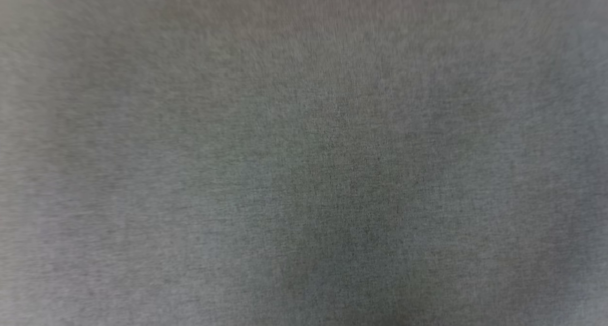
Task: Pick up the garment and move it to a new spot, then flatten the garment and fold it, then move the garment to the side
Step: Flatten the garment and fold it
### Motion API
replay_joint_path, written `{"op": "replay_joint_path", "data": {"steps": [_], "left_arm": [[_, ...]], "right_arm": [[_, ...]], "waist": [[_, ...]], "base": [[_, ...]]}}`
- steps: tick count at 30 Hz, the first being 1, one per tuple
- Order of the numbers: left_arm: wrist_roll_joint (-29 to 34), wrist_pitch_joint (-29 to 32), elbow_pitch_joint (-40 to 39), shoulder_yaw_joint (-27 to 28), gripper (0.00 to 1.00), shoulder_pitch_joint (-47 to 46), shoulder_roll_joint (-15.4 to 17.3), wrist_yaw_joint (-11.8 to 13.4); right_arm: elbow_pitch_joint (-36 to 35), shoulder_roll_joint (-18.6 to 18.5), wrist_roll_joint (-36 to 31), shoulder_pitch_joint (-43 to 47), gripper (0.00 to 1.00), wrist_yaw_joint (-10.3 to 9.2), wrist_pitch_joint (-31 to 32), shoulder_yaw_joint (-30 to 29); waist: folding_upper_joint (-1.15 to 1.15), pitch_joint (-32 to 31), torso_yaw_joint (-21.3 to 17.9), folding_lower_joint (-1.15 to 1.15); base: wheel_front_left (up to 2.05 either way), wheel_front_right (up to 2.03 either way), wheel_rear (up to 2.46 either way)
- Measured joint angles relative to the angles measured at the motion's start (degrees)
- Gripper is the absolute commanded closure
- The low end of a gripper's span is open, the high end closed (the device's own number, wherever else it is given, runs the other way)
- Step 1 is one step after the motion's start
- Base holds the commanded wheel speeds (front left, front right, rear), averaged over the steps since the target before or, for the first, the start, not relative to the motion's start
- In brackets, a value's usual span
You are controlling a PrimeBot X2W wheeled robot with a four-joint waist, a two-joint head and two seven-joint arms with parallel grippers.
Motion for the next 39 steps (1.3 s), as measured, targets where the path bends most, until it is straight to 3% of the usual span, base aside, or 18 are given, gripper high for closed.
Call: {"op": "replay_joint_path", "data": {"steps": [13,22,28,33,39], "left_arm": [[-0.2,-3.08,1.86,-0.22,1.0,-3.36,-1.05,-0.29],[-3.94,-6.3,5.77,1.23,1.0,0.76,-2.77,-2.52],[-6.89,-8.13,3.44,3.33,1.0,10.48,-3.56,-3.81],[-9.42,-8.61,-3.0,6.41,1.0,25.93,-4.11,-3.97],[-10.31,-8.7,-14.22,12.34,1.0,48.01,-3.92,-1.01]], "right_arm": [[7.95,1.48,4.47,-6.59,1.0,0.0,-6.23,8.1],[11.63,1.24,10.99,-6.58,1.0,0.0,-4.95,15.53],[8.06,-3.31,16.38,1.09,1.0,0.0,-2.57,20.25],[3.07,-7.23,17.27,14.06,1.0,0.0,-2.64,21.83],[-4.03,-8.24,19.89,32.11,1.0,0.0,-1.57,19.12]], "waist": [[0.0,12.27,-1.68,0.01],[0.0,12.82,-0.28,0.0],[0.0,9.4,1.01,0.0],[0.0,4.56,1.87,0.0],[0.0,-2.87,2.27,-0.01]], "base": [[0.0,0.0,0.0],[0.0,0.0,0.0],[0.0,0.0,0.0],[0.0,0.0,0.0],[0.0,0.0,0.0]]}}
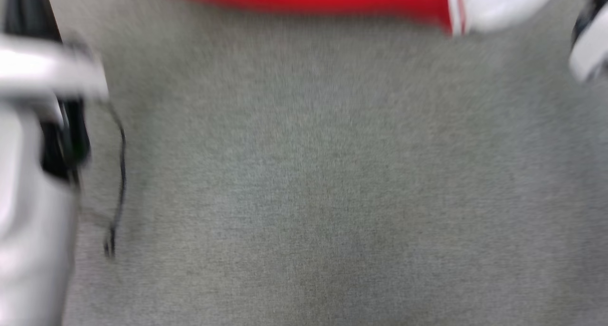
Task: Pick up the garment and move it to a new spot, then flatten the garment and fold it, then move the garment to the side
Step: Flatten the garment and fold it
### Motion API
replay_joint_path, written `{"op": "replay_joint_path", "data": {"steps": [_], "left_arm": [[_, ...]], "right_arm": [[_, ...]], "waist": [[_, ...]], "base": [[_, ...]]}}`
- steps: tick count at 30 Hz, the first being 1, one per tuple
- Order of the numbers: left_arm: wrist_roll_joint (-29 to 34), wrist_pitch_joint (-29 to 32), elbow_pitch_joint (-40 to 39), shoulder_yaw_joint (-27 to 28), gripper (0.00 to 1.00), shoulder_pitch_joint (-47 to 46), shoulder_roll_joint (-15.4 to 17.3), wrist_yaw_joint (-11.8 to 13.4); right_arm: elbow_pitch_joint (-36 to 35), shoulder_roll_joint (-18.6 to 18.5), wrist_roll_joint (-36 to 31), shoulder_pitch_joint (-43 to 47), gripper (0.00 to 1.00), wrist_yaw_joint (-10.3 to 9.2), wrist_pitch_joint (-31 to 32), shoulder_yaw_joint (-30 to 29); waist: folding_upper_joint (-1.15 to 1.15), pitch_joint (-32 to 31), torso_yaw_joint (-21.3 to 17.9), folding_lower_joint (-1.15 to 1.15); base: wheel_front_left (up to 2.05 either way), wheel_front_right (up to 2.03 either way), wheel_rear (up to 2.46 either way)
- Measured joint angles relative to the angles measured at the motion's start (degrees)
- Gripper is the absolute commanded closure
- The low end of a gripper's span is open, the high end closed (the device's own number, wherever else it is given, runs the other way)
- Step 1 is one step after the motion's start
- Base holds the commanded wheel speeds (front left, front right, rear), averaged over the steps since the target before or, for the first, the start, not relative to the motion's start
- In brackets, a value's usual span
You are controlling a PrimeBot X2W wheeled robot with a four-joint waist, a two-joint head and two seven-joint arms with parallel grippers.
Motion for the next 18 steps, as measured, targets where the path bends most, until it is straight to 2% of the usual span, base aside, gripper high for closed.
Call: {"op": "replay_joint_path", "data": {"steps": [8,15,18], "left_arm": [[-0.98,0.81,-9.78,1.16,1.0,25.72,-0.3,4.56],[-3.35,4.34,-14.82,1.09,1.0,43.12,-1.08,8.59],[-3.07,5.47,-16.73,1.1,1.0,49.69,-0.74,11.23]], "right_arm": [[-7.67,1.37,0.19,24.31,1.0,0.0,3.8,-7.23],[-11.74,6.17,-3.22,45.41,1.0,0.01,5.71,-16.46],[-14.73,10.54,-4.08,54.1,1.0,0.01,8.23,-20.53]], "waist": [[0.0,-9.93,-0.04,-0.01],[0.0,-17.5,0.32,-0.02],[0.0,-20.17,0.66,-0.02]], "base": [[0.0,0.0,0.0],[0.0,0.0,0.0],[0.0,0.0,0.0]]}}
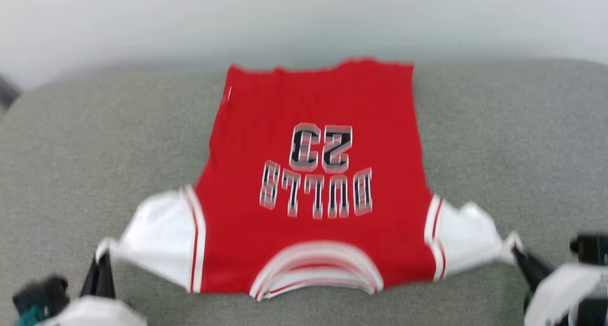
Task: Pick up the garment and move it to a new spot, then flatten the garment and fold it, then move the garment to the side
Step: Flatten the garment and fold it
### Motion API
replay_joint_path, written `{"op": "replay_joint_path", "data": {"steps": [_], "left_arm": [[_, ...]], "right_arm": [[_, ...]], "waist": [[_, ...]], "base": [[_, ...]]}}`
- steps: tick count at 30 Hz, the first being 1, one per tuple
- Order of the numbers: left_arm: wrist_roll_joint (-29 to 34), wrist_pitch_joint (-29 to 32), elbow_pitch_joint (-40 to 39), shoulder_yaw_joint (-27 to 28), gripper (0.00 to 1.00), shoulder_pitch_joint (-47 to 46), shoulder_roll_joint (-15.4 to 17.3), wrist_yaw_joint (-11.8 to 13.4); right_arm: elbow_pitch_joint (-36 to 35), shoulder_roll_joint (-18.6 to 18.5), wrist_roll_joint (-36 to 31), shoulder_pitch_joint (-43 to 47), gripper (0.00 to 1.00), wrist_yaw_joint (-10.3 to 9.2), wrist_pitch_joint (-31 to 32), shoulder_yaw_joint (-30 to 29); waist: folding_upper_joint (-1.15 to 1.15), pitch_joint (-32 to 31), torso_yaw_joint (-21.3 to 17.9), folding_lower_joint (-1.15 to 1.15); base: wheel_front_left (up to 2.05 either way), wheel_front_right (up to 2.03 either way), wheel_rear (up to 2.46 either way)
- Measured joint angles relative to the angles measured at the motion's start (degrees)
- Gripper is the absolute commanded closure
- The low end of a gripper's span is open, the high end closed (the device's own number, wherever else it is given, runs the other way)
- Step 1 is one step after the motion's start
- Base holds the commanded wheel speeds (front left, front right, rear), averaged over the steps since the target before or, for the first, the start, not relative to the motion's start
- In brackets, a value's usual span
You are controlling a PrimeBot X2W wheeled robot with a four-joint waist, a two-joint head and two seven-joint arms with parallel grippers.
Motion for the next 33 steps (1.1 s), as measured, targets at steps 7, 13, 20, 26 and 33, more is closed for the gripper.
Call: {"op": "replay_joint_path", "data": {"steps": [7,13,20,26,33], "left_arm": [[1.55,3.15,-2.33,-1.85,1.0,11.15,0.63,4.27],[1.76,2.88,-3.74,-3.87,1.0,13.46,-1.42,5.17],[2.74,2.41,-5.65,-5.56,1.0,12.1,-2.98,5.71],[4.23,2.02,-8.4,-7.03,1.0,8.7,-3.43,5.91],[6.71,0.41,-10.07,-10.66,1.0,2.13,-5.26,3.77]], "right_arm": [[-5.86,6.16,-4.83,15.75,1.0,0.0,5.77,-6.5],[-8.51,9.84,-6.54,19.3,0.0,0.0,9.51,-9.12],[-12.16,9.04,-6.8,11.89,0.0,-0.02,11.24,-11.72],[-3.7,7.34,-4.38,-7.11,0.0,-0.02,14.0,-14.73],[12.71,4.24,-4.52,-28.95,0.0,-0.02,22.09,-17.17]], "waist": [[0.0,-3.73,1.48,-0.01],[0.0,-3.97,2.89,0.0],[0.0,-2.51,4.01,0.01],[0.0,1.16,4.86,0.02],[0.0,7.07,8.93,0.03]], "base": [[0.0,0.0,0.0],[0.0,0.0,0.0],[0.0,0.0,0.0],[0.0,0.0,0.0],[0.0,0.0,0.0]]}}
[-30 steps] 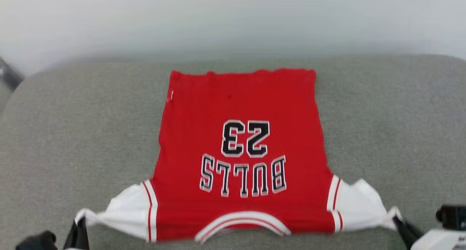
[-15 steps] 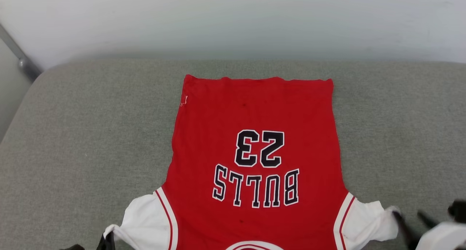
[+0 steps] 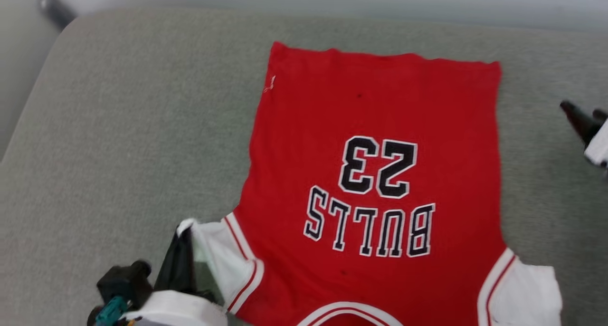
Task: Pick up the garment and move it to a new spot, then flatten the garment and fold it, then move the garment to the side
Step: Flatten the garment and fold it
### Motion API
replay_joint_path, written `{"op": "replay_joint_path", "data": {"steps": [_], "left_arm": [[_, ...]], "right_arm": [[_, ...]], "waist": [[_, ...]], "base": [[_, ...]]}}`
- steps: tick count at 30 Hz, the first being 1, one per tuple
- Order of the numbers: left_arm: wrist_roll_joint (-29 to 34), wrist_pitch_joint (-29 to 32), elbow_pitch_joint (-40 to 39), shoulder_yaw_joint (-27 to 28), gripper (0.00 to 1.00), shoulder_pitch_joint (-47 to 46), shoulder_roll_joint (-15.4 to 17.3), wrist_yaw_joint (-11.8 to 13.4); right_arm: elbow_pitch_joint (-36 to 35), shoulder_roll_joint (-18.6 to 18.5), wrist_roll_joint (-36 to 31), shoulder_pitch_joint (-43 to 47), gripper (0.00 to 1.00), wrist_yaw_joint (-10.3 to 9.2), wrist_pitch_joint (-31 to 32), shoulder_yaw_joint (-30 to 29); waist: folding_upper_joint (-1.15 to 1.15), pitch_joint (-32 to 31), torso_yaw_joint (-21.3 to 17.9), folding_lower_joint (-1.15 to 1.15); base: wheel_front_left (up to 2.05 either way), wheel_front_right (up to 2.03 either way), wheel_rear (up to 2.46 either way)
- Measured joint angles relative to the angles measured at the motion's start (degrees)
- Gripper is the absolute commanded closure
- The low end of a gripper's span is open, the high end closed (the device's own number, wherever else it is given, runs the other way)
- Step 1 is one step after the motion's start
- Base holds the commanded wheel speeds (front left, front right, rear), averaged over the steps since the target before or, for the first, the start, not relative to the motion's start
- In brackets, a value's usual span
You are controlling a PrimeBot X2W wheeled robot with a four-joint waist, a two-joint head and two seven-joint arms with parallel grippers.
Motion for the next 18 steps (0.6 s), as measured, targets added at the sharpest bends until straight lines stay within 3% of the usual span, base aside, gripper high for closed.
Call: {"op": "replay_joint_path", "data": {"steps": [6,11,18], "left_arm": [[2.2,-2.27,-1.07,-2.55,1.0,-5.43,-1.68,-2.33],[3.13,-3.21,-1.36,-4.09,1.0,-8.1,-3.19,-3.3],[3.04,-4.3,0.58,-4.6,1.0,-10.51,-5.04,-4.88]], "right_arm": [[6.84,-2.86,-2.41,-14.39,0.0,0.0,9.64,0.79],[10.78,-3.04,-5.87,-22.74,0.0,0.0,17.97,-0.81],[12.48,-1.87,-11.59,-27.99,0.0,0.0,24.55,-3.0]], "waist": [[0.0,5.66,4.58,0.0],[0.0,10.44,7.78,0.0],[0.0,15.86,10.82,0.0]], "base": [[0.0,0.0,0.0],[0.0,0.0,0.0],[0.0,0.0,0.0]]}}
